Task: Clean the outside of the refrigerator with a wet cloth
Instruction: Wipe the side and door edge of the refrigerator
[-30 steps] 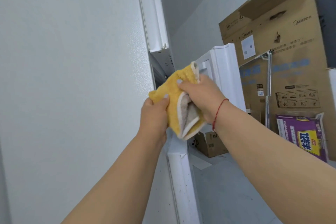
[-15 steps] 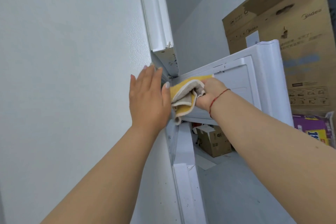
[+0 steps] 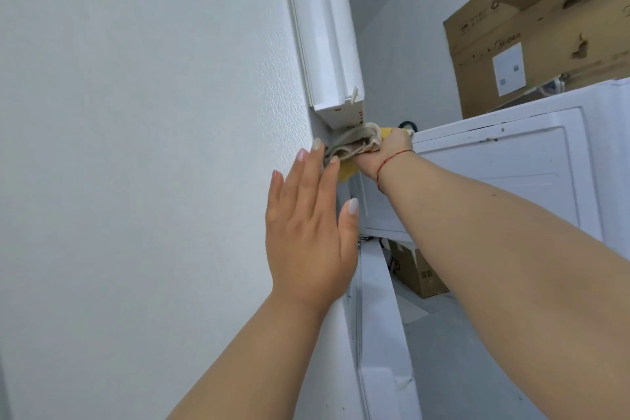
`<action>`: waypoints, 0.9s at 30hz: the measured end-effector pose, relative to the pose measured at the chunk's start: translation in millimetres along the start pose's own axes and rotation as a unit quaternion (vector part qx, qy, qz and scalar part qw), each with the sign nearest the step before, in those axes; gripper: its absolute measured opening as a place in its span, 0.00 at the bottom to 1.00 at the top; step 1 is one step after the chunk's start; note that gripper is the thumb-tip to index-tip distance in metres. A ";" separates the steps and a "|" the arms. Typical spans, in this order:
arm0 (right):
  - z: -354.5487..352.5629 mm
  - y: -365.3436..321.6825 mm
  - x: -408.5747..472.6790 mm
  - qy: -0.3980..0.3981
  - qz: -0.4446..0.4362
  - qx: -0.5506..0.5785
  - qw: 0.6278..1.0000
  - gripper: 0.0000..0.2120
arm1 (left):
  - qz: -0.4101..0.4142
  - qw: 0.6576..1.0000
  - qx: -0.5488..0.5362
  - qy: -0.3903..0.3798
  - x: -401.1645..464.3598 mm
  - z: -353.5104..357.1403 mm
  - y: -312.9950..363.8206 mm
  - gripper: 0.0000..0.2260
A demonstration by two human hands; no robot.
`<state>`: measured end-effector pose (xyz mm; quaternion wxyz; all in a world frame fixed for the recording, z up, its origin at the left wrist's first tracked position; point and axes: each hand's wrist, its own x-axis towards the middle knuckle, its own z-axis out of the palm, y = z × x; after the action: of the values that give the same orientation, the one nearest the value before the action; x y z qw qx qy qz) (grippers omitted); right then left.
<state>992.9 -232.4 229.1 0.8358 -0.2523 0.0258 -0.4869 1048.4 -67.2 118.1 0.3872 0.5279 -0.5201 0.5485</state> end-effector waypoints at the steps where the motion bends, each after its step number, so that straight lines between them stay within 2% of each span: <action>1: 8.8 0.6 -4.9 -0.007 -0.013 0.003 1.000 0.26 | 0.001 1.000 -0.001 0.001 1.1 0.4 -1.5 0.26; 9: 14.2 -0.6 -38.6 -0.064 -0.007 0.060 0.996 0.26 | -0.010 1.000 -0.026 -0.009 -0.9 -0.5 -1.9 0.28; 18: 13.2 -17.3 -115.6 -0.116 -0.023 0.034 0.992 0.21 | -0.035 0.989 -0.142 -0.028 1.3 -12.7 -4.5 0.26; 23: -15.6 -35.2 -125.3 -0.099 -0.079 0.035 0.991 0.15 | -0.071 0.980 -0.185 -0.012 4.2 -15.7 -1.2 0.27; 25: -37.0 -37.4 -126.4 -0.074 -0.066 0.031 0.995 0.14 | -0.107 0.975 -0.195 0.013 5.6 -19.2 11.7 0.27; 27: -62.1 -37.2 -125.2 -0.029 -0.057 0.020 0.998 0.17 | -0.097 0.974 -0.201 0.036 0.8 -20.3 34.6 0.24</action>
<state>879.5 -168.4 166.3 0.8119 -0.2506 -0.0224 -0.5269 1011.0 -53.0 115.3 0.5549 0.4673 -0.5519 0.4112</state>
